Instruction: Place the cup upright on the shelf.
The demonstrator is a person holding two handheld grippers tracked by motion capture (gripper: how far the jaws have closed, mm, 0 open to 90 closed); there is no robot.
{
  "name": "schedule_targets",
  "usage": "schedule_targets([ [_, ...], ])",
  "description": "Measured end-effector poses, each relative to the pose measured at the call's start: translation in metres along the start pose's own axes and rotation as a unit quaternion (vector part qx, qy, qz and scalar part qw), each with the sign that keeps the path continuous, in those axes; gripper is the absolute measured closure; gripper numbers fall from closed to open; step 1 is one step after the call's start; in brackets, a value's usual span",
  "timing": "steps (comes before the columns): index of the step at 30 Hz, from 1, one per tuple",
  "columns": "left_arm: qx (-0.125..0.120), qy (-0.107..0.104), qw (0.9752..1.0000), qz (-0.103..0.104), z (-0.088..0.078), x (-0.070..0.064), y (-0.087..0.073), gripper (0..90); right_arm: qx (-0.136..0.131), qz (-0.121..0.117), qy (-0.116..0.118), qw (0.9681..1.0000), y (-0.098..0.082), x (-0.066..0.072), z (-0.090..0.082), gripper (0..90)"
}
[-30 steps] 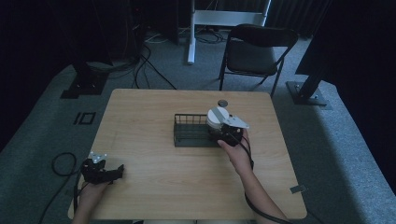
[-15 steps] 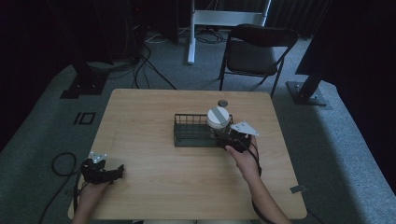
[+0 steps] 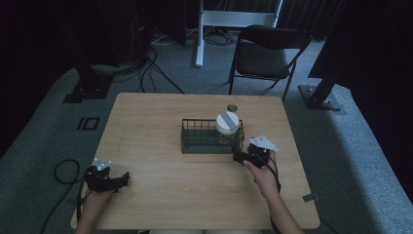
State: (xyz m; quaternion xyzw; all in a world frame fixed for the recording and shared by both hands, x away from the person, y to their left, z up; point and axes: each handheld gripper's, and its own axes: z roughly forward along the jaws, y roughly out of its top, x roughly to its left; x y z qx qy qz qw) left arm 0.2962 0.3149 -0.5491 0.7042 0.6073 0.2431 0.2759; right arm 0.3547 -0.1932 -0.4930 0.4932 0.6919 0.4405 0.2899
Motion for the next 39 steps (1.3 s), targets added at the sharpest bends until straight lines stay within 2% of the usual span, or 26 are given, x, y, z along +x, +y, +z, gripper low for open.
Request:
schedule_targets([
  [2, 0.000, 0.000, 1.0000, 0.000, 0.000, 0.000, 0.000, 0.2, 0.002, 0.002, -0.002, 1.0000, -0.004, -0.003, -0.001, 12.4],
  [4, 0.000, 0.000, 1.0000, 0.000, 0.000, 0.000, 0.000, 0.2, 0.008, -0.002, -0.017, 0.9998, -0.009, -0.006, -0.001, 12.4],
  [9, 0.000, 0.000, 1.0000, 0.000, 0.000, 0.000, 0.000, 0.2, 0.018, 0.009, -0.022, 0.9996, -0.020, -0.015, -0.002, 12.4],
  [16, 0.000, 0.000, 1.0000, 0.000, 0.000, 0.000, 0.000, 0.3, 0.032, 0.021, -0.041, 0.9984, -0.034, -0.030, -0.006, 12.4],
  [20, 0.000, 0.000, 1.0000, 0.000, 0.000, 0.000, 0.000, 0.2, 0.036, 0.031, -0.052, 0.9975, -0.039, -0.039, -0.008, 12.4],
  [25, 0.000, 0.000, 1.0000, 0.000, 0.000, 0.000, 0.000, 0.2, 0.046, 0.028, -0.068, 0.9962, -0.047, -0.046, -0.010, 12.4],
  [29, 0.000, 0.000, 1.0000, 0.000, 0.000, 0.000, 0.000, 0.2, 0.055, 0.035, -0.077, 0.9949, -0.053, -0.052, -0.012, 12.4],
  [31, 0.000, 0.000, 1.0000, 0.000, 0.000, 0.000, 0.000, 0.3, 0.057, 0.045, -0.077, 0.9944, -0.055, -0.055, -0.013, 12.4],
  [37, 0.000, 0.000, 1.0000, 0.001, 0.000, 0.000, 0.000, 0.3, 0.069, 0.048, -0.093, 0.9920, -0.062, -0.065, -0.018, 12.3],
  [39, 0.001, 0.000, 1.0000, 0.001, 0.000, 0.000, 0.000, 0.2, 0.075, 0.058, -0.089, 0.9915, -0.065, -0.067, -0.019, 12.3],
])
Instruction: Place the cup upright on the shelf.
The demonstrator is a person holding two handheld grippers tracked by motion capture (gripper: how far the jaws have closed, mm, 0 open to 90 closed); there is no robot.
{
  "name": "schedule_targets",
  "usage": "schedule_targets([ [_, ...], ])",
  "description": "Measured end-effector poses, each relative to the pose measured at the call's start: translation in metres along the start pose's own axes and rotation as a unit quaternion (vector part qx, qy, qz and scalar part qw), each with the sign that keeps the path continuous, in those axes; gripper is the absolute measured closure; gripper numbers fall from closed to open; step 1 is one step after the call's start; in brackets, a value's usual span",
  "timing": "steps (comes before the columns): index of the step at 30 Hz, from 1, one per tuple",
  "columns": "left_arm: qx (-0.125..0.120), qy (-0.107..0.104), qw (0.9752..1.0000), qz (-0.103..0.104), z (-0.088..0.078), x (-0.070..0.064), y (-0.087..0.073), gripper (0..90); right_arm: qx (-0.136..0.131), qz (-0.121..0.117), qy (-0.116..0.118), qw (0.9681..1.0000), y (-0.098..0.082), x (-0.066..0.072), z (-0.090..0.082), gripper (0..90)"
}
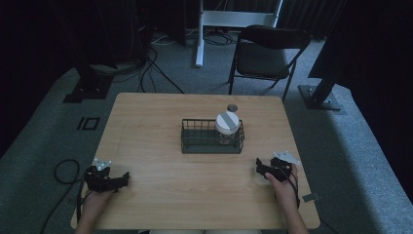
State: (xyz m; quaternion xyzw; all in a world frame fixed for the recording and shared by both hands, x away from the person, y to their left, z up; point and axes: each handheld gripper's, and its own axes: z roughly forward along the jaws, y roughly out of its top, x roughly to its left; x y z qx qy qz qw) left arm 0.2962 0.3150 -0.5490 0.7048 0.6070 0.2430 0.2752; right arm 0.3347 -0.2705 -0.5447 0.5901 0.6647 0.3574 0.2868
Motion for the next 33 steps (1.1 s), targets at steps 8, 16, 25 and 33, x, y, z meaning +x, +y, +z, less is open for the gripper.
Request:
schedule_targets([
  [8, 0.000, 0.000, 1.0000, 0.000, 0.000, 0.000, 0.000, 0.2, 0.016, 0.007, -0.014, 0.9997, -0.003, -0.007, -0.003, 12.4],
  [16, 0.000, 0.000, 1.0000, 0.000, 0.000, 0.000, 0.000, 0.2, 0.041, 0.014, -0.032, 0.9986, -0.008, -0.018, -0.004, 12.4],
  [25, -0.001, 0.000, 1.0000, 0.000, 0.000, 0.000, 0.000, 0.2, 0.071, 0.000, -0.023, 0.9972, -0.012, -0.029, -0.007, 11.5],
  [33, -0.001, 0.000, 1.0000, 0.000, 0.000, 0.000, 0.000, 0.2, 0.073, -0.025, 0.008, 0.9970, -0.015, -0.033, -0.010, 11.6],
])
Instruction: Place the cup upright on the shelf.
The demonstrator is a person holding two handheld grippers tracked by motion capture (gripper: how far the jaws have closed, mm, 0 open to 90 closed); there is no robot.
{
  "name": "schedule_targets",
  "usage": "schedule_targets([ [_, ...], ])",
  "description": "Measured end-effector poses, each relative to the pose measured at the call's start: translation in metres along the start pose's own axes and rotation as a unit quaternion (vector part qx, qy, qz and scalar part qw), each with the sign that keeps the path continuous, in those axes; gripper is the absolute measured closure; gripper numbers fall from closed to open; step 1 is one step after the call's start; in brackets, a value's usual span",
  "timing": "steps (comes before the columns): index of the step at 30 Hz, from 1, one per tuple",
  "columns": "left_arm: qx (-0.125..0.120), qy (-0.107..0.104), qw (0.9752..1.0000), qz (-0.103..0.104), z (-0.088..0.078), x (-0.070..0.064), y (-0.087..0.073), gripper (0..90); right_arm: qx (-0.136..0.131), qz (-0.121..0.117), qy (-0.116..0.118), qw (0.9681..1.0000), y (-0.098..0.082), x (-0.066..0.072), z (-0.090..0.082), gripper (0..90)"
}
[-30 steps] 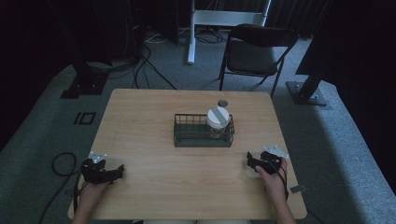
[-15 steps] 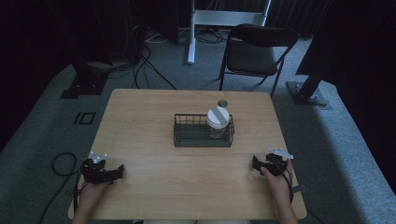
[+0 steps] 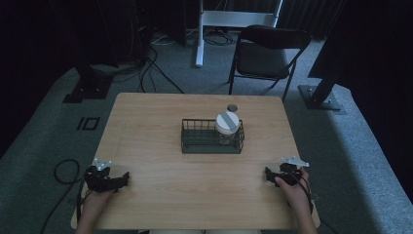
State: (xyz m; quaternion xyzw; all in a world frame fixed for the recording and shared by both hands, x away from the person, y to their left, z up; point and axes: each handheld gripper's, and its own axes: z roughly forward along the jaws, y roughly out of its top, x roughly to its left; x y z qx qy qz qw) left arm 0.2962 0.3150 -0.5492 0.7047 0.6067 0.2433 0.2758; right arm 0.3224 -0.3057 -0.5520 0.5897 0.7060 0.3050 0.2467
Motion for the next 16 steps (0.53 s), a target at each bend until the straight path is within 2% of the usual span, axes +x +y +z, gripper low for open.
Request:
schedule_targets([
  [8, 0.000, 0.000, 1.0000, 0.000, 0.0000, -0.0001, 0.0000, 0.3, -0.001, -0.021, 0.020, 0.9996, -0.0027, -0.0005, -0.0025, 11.6],
  [16, -0.001, 0.000, 1.0000, 0.000, 0.0001, -0.0001, -0.0001, 0.3, -0.001, -0.022, 0.021, 0.9995, -0.0027, -0.0008, -0.0026, 11.6],
])
